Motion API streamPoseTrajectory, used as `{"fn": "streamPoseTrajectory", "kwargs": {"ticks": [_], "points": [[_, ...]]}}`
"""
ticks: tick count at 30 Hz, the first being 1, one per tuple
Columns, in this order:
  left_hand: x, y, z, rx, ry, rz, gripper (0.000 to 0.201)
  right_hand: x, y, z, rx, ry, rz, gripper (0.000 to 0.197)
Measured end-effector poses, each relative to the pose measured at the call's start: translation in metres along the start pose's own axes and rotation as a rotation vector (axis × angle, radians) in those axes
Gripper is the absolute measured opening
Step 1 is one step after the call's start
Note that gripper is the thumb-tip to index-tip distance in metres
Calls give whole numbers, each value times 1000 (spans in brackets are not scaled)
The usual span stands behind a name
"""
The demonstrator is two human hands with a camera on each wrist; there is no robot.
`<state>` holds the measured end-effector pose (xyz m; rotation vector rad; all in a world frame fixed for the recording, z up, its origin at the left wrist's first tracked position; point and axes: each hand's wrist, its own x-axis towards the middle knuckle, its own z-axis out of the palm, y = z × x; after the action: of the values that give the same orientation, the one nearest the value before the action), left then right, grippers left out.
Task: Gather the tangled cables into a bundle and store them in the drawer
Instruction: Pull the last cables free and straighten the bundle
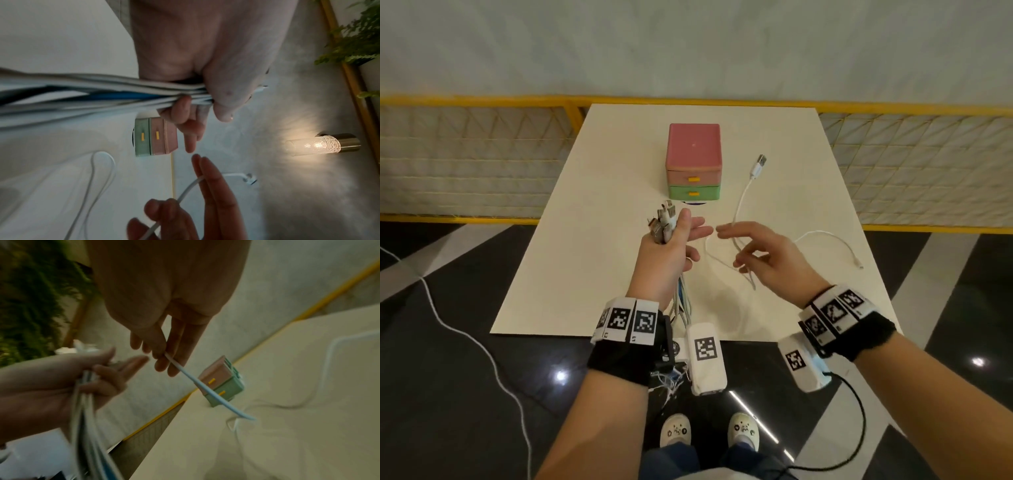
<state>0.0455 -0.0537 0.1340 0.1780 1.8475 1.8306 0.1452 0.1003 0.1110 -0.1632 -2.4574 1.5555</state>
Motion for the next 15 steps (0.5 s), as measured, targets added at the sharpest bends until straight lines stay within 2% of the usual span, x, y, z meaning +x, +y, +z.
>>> {"fn": "streamPoseTrajectory", "kwargs": {"ticks": [4,7,10,13,15], "points": [[-3,4,7,1,-158,25,34,-20,-20,-8,-112,-194,-36,62],[-3,11,13,-32,-254,113,29,-26,-27,-12,-145,-242,-18,64],[-2,17,18,-94,-211,183,28,-31,-35,-16,-130,-241,-6,54],[-2,23,21,-114,-146,244,25,-36,-40,-16,-65,-218,-16,31],[-2,27,21,-214,-117,240,22,-40,-38,-18,-71,-201,13,25]]}}
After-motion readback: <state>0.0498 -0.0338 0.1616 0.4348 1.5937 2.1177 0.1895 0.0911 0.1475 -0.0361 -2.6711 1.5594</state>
